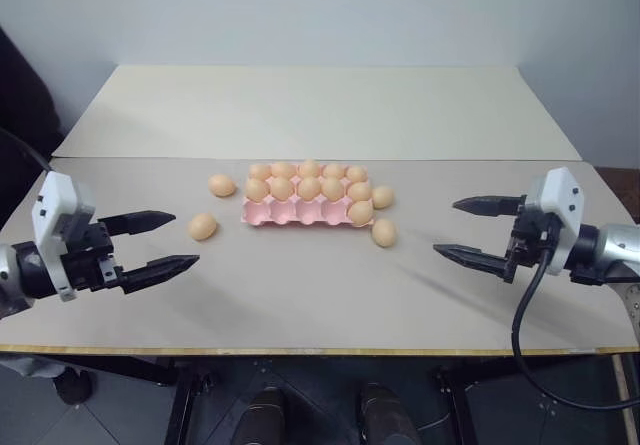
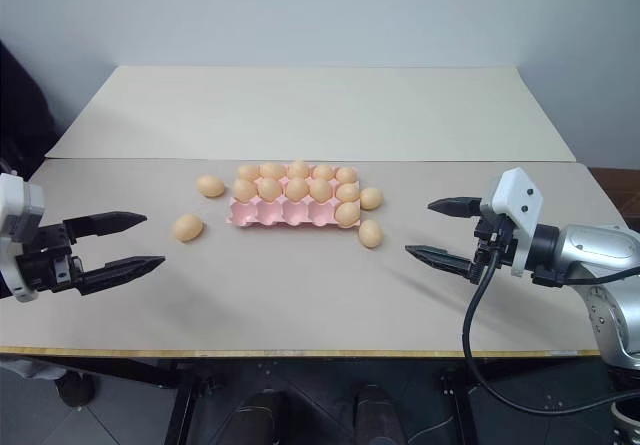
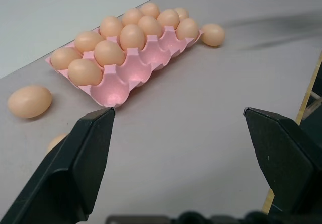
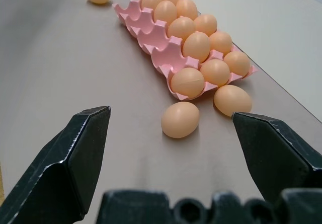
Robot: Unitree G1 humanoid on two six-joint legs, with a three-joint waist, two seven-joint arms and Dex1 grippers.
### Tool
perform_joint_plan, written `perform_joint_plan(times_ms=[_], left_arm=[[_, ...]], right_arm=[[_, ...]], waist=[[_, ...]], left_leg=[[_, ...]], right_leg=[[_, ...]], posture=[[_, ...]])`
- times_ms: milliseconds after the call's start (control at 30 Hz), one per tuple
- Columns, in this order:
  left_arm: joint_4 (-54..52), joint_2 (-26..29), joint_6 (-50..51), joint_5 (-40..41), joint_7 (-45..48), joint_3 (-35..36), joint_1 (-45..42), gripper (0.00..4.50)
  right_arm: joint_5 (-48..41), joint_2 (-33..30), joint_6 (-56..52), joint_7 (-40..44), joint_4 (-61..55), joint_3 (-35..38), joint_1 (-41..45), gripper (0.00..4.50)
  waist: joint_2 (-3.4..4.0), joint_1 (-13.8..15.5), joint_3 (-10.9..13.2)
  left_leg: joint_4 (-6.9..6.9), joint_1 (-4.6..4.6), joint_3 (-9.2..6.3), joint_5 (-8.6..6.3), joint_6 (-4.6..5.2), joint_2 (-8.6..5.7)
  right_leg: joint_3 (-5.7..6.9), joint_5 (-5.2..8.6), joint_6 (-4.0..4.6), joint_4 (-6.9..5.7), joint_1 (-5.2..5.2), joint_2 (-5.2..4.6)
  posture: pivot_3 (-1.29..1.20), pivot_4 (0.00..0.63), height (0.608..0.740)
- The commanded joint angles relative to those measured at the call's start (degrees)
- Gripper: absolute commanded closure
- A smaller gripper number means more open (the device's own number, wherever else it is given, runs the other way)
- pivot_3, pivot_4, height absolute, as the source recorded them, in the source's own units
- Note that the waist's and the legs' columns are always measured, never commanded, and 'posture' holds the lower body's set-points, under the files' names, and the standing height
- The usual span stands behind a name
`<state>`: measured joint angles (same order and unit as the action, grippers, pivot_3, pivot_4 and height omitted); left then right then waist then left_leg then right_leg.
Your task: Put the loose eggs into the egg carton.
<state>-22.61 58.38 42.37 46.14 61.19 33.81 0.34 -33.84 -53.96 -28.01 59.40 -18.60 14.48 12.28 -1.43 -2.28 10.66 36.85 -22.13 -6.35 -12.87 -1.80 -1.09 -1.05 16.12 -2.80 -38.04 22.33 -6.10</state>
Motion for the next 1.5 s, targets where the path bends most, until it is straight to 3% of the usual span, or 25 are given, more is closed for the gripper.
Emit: perform_joint_plan(times_ms=[33, 667, 833, 933, 1100, 1433, 1500], left_arm=[[0.53, -0.35, 1.43, 2.51, -2.05, 0.71, -2.41, 0.03], [-1.09, 1.25, 1.89, 3.99, 0.52, 3.55, 0.11, 0.03], [-1.12, 1.13, 1.88, 4.48, -0.17, 0.94, -2.14, 0.03], [-0.85, 1.25, 1.79, 4.23, 0.5, 0.54, -2.54, 0.03], [-1.04, 1.2, 1.61, 3.82, 0.39, 0.1, -2.83, 0.03], [-1.8, 1.08, 2.09, 3.99, 0.05, 1.97, -1.06, 0.03], [-1.91, 1.05, 2.03, 3.92, 0.1, 2.24, -0.62, 0.0]], right_arm=[[-0.06, -0.55, 1.18, -0.06, -1.25, 2.18, 0.39, 0.0], [2.14, -0.61, 0.58, -2.44, -0.18, 1.04, 2.03, 0.0], [4.48, 1.72, 0.27, -4.71, 0.11, -4.18, 5.64, 0.0], [10.32, 5.33, -1.53, -8.58, 1.97, -12.73, 10.32, 0.0], [17.2, 11.38, -3.55, -13.08, 9.87, -20.86, 16.09, 0.0], [23.3, 19.45, -6.04, -15.42, 20.78, -26.45, 22.15, 0.0], [23.5, 19.94, -6.24, -15.66, 21.5, -26.03, 22.13, 0.59]], waist=[[0.0, 0.01, 0.0], [0.0, -0.05, 0.0], [0.0, -0.14, 0.0], [0.0, -0.44, 0.0], [0.0, -0.25, 0.01], [0.01, -0.17, 0.01], [0.01, -0.19, 0.01]], left_leg=[[0.0, 0.0, 0.0, 0.0, 0.0, 0.0], [-0.01, 0.0, 0.0, 0.0, 0.0, 0.0], [0.0, 0.03, 0.0, 0.0, 0.0, 0.0], [-0.01, 0.01, 0.01, 0.0, 0.0, 0.01], [-0.01, -0.02, 0.01, 0.0, 0.0, 0.0], [-0.02, -0.14, 0.01, 0.01, -0.01, 0.0], [-0.02, -0.13, 0.01, 0.0, -0.01, 0.0]], right_leg=[[0.0, 0.0, 0.0, 0.0, 0.0, 0.0], [-0.01, 0.0, 0.0, 0.0, 0.02, 0.0], [-0.01, 0.0, 0.0, 0.0, -0.01, 0.0], [-0.01, 0.0, 0.01, 0.0, 0.03, 0.01], [-0.04, -0.01, 0.02, -0.01, 0.07, 0.01], [-0.08, -0.03, 0.03, -0.05, 0.28, 0.03], [-0.08, -0.03, 0.03, -0.05, 0.27, 0.03]], posture=[[0.0, 0.15, 0.74], [0.0, 0.15, 0.74], [0.0, 0.15, 0.74], [0.0, 0.15, 0.74], [0.0, 0.15, 0.74], [0.0, 0.15, 0.74], [0.0, 0.15, 0.74]])
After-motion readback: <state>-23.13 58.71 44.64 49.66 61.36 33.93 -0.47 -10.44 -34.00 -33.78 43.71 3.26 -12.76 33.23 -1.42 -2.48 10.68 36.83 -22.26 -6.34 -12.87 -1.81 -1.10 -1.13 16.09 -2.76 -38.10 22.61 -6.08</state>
